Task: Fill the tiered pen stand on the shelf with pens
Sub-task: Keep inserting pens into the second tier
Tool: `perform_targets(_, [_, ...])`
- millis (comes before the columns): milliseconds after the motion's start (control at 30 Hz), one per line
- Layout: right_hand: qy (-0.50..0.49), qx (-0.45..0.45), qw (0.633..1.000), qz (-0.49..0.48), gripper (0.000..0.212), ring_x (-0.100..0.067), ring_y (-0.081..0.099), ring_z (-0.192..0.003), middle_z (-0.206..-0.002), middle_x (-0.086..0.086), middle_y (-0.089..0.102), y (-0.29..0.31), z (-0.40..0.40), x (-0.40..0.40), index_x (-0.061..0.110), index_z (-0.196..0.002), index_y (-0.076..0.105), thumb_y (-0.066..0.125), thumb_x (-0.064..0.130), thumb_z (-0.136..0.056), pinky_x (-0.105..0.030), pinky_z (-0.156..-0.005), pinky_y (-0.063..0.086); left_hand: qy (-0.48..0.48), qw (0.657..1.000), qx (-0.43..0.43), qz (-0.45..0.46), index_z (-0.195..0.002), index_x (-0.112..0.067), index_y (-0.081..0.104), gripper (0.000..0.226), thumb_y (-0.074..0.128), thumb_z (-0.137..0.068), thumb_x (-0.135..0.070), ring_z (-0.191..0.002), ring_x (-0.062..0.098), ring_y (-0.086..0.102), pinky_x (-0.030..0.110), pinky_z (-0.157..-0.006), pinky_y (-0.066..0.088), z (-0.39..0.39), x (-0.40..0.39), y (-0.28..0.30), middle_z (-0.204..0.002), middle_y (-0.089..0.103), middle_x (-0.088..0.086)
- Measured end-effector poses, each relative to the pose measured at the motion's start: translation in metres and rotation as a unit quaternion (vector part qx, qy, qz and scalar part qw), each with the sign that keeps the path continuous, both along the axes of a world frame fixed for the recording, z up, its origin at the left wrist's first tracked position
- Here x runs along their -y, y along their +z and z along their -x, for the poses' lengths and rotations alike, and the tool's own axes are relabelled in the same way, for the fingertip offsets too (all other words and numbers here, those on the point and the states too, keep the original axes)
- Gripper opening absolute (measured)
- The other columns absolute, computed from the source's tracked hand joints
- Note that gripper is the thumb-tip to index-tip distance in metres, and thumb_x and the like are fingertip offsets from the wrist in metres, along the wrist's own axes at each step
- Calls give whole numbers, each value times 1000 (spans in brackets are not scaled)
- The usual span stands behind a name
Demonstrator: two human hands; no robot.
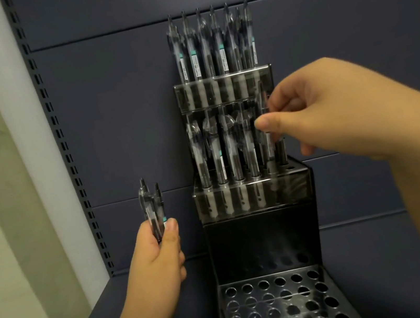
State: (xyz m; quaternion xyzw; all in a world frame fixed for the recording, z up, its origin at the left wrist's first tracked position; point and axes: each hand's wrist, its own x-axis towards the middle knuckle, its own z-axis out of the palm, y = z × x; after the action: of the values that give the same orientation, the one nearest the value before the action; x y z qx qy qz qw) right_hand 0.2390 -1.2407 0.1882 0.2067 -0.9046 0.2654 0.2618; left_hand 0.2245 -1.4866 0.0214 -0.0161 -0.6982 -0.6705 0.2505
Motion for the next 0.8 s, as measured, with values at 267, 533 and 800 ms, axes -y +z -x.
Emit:
perform_targets(267, [-20, 74, 997, -25, 35, -20, 72, -58, -63, 2, 74, 0, -1, 2, 22, -72, 72, 65, 47, -94, -46, -69, 64, 4, 1000, -2, 7, -83, -19, 47, 22, 49, -102, -30, -52, 10, 33, 28, -46, 31, 1, 1, -2, -60, 36, -5])
perform_targets(533, [-54, -11, 998, -3, 45, -11, 66, -47, -51, 4, 68, 2, -13, 3, 18, -67, 69, 59, 52, -94, -25, -55, 47, 27, 999, 6, 36, -93, -12, 58, 24, 47, -103, -30, -55, 9, 41, 27, -50, 36, 0, 1, -3, -68, 49, -3])
perform_targets(800, [65, 20, 995, -68, 37, -3, 65, -53, -62, 10, 71, -20, -31, 57, 25, -73, 73, 60, 54, -92, -29, -62, 60, 54, 994, -32, 94, -75, -33, 49, 29, 44, -103, -43, -58, 15, 40, 43, -56, 36, -6, 0, -1, -62, 42, -9])
